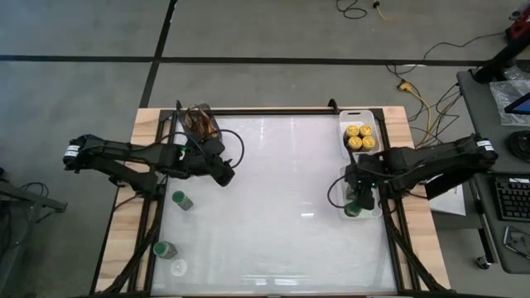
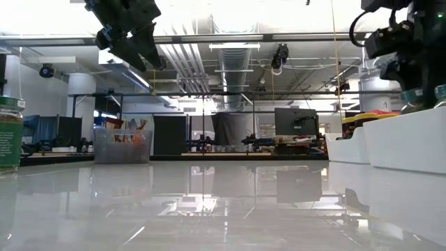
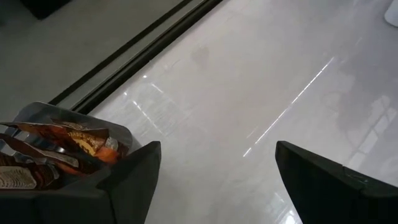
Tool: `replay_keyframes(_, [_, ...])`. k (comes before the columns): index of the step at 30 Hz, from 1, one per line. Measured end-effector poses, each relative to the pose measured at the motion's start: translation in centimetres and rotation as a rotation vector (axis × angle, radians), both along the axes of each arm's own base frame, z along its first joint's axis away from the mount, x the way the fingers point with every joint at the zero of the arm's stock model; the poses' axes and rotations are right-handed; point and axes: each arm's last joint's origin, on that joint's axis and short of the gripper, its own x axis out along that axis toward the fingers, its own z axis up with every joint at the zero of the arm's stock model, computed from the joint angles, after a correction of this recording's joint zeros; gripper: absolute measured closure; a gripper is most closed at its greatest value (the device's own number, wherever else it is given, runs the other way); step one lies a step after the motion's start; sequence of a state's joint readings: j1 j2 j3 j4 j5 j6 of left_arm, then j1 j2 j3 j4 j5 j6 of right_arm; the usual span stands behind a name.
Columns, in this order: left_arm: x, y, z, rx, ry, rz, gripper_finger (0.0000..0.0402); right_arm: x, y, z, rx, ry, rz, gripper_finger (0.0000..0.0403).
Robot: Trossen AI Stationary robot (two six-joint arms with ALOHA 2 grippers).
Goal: Sort spices by type
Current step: Put the green seasoning bottle into the bottom white bin
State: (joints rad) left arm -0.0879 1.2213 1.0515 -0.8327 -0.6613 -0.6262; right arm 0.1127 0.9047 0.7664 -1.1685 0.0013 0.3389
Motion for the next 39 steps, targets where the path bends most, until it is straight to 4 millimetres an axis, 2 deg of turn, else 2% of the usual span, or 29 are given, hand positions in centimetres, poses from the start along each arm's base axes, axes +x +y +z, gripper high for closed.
replay_keyframes(4, [0.0,0.0,0.0,0.0,0.0,0.0,0.0102,0.5,0.0,-0.1,-0.002,-0.05,0.018,0.0202])
replay_keyframes(12, [0.0,0.0,0.0,0.0,0.0,0.0,0.0102,0.2,0.0,-1.2,-0.001,-0.023,0.026,0.0202])
replay_keyframes(19, [0.0,0.0,0.0,0.0,-0.001,0.0,0.0102,0.5,0.1,-1.3,0.009,-0.052,0.028,0.0201])
replay_keyframes(32, [0.0,0.0,0.0,0.0,0.0,0.0,0.0102,0.5,0.2,-1.3,0.047,-0.045,0.036,0.015])
replay_keyframes(39, [0.0,0.0,0.0,0.0,0.0,0.0,0.0102,1.0,0.3,0.2,0.051,-0.098,0.038,0.0133])
